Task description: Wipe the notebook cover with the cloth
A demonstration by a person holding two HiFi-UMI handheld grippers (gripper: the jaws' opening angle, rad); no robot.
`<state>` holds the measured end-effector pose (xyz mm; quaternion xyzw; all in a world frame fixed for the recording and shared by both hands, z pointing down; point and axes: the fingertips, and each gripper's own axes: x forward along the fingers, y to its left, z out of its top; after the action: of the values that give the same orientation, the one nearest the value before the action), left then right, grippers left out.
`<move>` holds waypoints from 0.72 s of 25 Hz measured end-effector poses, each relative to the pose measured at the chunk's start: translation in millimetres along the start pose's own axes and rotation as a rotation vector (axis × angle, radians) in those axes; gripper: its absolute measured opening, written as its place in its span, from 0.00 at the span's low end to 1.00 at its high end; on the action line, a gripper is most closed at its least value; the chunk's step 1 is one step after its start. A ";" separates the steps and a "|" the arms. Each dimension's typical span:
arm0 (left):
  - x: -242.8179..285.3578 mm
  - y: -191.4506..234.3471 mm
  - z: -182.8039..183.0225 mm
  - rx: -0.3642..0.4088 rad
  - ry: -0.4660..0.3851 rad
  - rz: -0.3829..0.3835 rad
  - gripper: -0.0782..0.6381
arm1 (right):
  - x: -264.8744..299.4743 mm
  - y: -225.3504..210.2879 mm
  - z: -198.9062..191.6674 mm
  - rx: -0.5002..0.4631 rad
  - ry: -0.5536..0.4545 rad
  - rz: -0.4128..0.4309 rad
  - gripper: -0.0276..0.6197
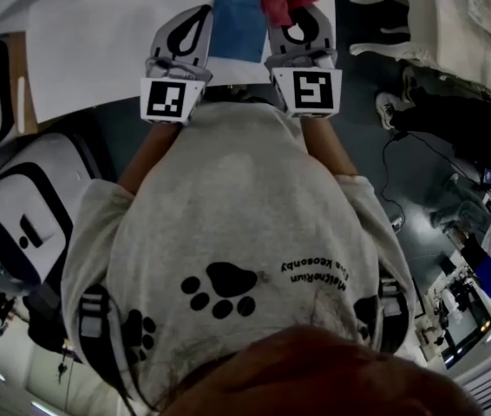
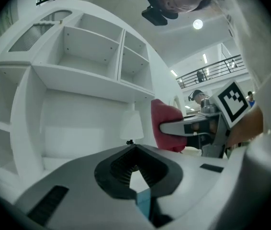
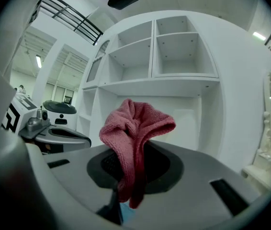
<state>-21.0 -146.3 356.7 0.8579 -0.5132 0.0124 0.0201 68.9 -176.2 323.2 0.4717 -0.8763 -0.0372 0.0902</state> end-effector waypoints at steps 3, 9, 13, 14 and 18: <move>3.7 3.4 -21.1 0.009 0.047 -0.017 0.13 | 13.2 1.2 -14.9 -0.011 0.050 0.024 0.16; 4.3 10.2 -74.0 -0.004 0.160 -0.040 0.13 | 46.1 10.8 -58.9 -0.051 0.189 0.120 0.16; 0.7 8.4 -111.9 -0.006 0.249 -0.059 0.12 | 65.2 20.1 -90.0 -0.104 0.278 0.185 0.16; -0.2 8.2 -120.6 -0.011 0.268 -0.062 0.12 | 69.1 22.5 -97.1 -0.115 0.299 0.200 0.16; -3.4 8.7 -152.3 -0.007 0.339 -0.077 0.12 | 83.7 32.2 -123.3 -0.173 0.371 0.256 0.16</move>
<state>-30.4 -140.1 508.9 0.8625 -0.4693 0.1543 0.1098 21.3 -225.7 459.2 0.3458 -0.8910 -0.0132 0.2938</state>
